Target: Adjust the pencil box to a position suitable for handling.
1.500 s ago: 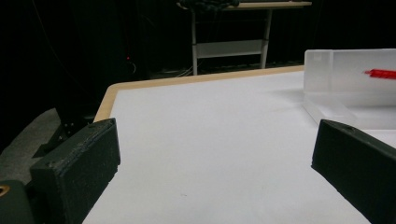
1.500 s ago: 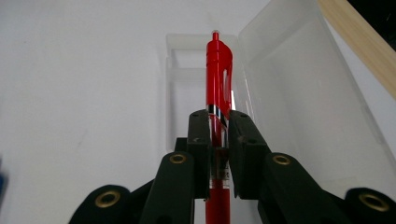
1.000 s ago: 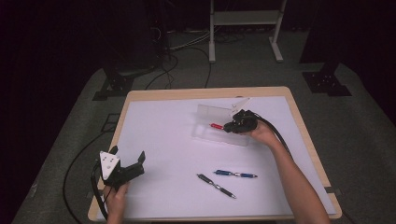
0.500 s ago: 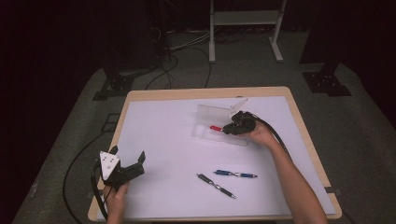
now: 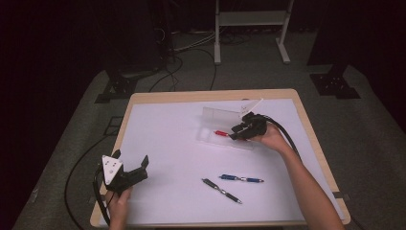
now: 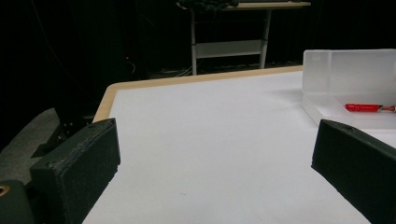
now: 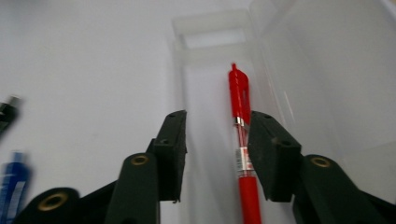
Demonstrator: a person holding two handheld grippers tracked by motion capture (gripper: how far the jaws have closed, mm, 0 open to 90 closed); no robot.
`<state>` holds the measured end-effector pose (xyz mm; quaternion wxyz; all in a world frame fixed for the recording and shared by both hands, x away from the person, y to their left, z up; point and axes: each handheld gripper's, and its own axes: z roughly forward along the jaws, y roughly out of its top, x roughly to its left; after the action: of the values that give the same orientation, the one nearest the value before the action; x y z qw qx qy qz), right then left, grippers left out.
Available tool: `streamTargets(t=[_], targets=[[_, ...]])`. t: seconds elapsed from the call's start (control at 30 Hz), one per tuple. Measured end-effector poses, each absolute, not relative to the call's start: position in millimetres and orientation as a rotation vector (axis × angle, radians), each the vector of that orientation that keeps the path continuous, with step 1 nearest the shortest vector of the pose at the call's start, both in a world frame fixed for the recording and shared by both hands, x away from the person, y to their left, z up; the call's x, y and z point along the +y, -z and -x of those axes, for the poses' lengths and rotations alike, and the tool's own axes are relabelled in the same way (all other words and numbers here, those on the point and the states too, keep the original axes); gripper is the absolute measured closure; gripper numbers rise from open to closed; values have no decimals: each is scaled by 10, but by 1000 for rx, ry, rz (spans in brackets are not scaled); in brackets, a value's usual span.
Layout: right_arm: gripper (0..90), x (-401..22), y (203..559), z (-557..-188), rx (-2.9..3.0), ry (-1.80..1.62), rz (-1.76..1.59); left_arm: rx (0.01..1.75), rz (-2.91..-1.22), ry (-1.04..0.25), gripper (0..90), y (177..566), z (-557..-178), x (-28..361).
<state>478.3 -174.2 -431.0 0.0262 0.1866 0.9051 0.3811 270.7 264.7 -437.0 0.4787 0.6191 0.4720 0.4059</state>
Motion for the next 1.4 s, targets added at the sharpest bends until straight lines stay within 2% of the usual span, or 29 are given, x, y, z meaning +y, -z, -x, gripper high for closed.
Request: streamTargets(t=[0.27,0.57,0.87,1.4], targets=[[454,-1900,4004,-4430,2789,-1345,-559,1150,-1502,-992,4,4358,-2698,2637],[450,-2047,3942,-4074,2764,-1404,-531,1152,-1514,-994,4,4361,-2700,2635],[462,-2044,4159,-3754,2779,-1386,-506,1152,-1515,-998,4,4358,-2693,2626],[538,-1899,4509,-3457,2853,-1259,-394,1153,-1516,-999,4,4356,-2690,2636]])
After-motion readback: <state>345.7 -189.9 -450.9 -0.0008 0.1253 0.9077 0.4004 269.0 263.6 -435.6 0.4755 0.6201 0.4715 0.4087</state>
